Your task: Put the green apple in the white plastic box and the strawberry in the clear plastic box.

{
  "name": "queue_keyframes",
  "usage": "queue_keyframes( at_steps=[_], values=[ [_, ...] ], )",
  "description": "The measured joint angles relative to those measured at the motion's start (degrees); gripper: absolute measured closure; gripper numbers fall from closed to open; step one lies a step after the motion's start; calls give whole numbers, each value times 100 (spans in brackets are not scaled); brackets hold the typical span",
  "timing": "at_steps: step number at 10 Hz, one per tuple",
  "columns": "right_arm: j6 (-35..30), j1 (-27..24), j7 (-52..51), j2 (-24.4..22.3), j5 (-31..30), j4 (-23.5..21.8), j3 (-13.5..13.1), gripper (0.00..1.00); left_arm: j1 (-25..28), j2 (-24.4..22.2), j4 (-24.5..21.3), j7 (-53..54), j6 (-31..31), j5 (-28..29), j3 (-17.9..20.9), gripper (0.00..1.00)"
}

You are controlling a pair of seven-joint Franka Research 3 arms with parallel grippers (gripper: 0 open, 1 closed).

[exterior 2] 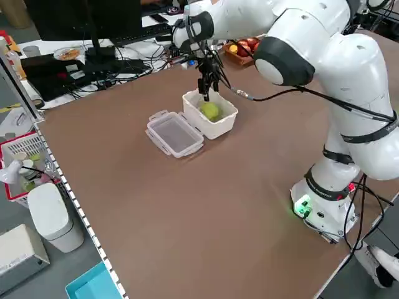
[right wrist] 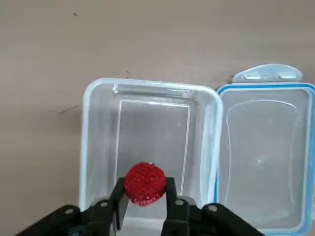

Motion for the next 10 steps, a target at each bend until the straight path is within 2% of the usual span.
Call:
queue_keyframes(
  at_steps=[3, 6, 7, 8, 9, 10],
  values=[
    [519, -55, -119, 499, 0, -11, 0, 64, 2, -107, 401, -43, -644, 0, -379, 0],
    [693, -98, -141, 578, 0, -11, 0, 63, 29, -175, 1559, 1, -1759, -85, -1106, 0],
    [738, -105, -144, 627, 0, -10, 0, 58, 23, -245, 1989, 215, -2031, -251, -1201, 0],
    [756, -114, -145, 661, 0, -7, 0, 52, 3, -367, 2327, 559, -2236, -481, -1186, 0],
    [759, -118, -146, 672, 0, -6, 1, 50, -119, -609, 2543, 931, -2345, -829, -987, 0],
    [759, -118, -146, 672, 0, -5, 2, 50, -445, -961, 2723, 1298, -2408, -1229, -508, 0]
  ],
)
